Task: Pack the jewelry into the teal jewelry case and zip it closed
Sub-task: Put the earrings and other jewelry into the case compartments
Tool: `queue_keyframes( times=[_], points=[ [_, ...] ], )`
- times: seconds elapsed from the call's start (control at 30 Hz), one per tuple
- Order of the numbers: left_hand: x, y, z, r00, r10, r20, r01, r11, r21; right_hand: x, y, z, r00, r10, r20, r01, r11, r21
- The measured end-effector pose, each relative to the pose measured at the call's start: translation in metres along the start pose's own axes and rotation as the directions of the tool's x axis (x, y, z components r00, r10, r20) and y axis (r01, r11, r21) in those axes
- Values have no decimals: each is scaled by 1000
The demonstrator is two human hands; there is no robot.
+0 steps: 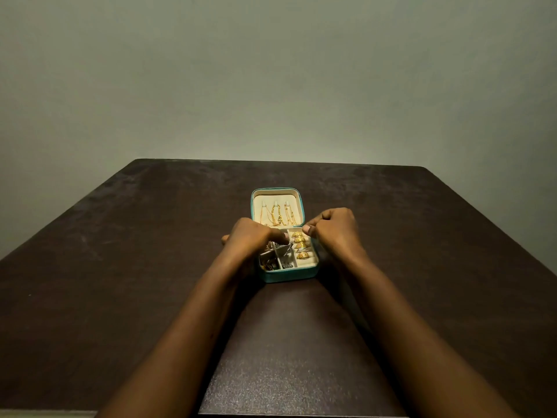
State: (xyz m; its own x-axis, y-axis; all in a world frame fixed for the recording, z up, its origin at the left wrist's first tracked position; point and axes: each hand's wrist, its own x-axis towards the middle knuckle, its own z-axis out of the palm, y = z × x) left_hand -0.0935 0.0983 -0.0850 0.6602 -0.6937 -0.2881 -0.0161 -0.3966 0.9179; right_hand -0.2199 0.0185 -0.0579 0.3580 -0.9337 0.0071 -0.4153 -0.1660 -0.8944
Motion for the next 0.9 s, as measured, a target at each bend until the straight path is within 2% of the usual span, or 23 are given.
queue_keyframes(
  times=[0.23, 0.4, 0.67, 0.8, 0.9],
  points=[
    [-35, 14, 1, 993, -36, -113, 53, 988, 147, 0, 0, -1, 999, 30, 31, -30, 999, 17],
    [-38, 17, 0, 992, -61, -112, 89, 959, 270, -1, 0, -2, 998, 39, 41, -41, 999, 27],
    [-49, 25, 8, 981, 34, -192, 68, 864, 500, -3, -1, -3, 998, 51, 45, -51, 999, 16],
    [-52, 27, 8, 981, 79, -177, 40, 810, 586, -6, -5, -7, 997, 42, 63, -43, 999, 24],
    [-54, 29, 4, 988, 111, -104, -21, 775, 632, -6, -5, -7, 998, 32, 53, -33, 999, 24]
  ],
)
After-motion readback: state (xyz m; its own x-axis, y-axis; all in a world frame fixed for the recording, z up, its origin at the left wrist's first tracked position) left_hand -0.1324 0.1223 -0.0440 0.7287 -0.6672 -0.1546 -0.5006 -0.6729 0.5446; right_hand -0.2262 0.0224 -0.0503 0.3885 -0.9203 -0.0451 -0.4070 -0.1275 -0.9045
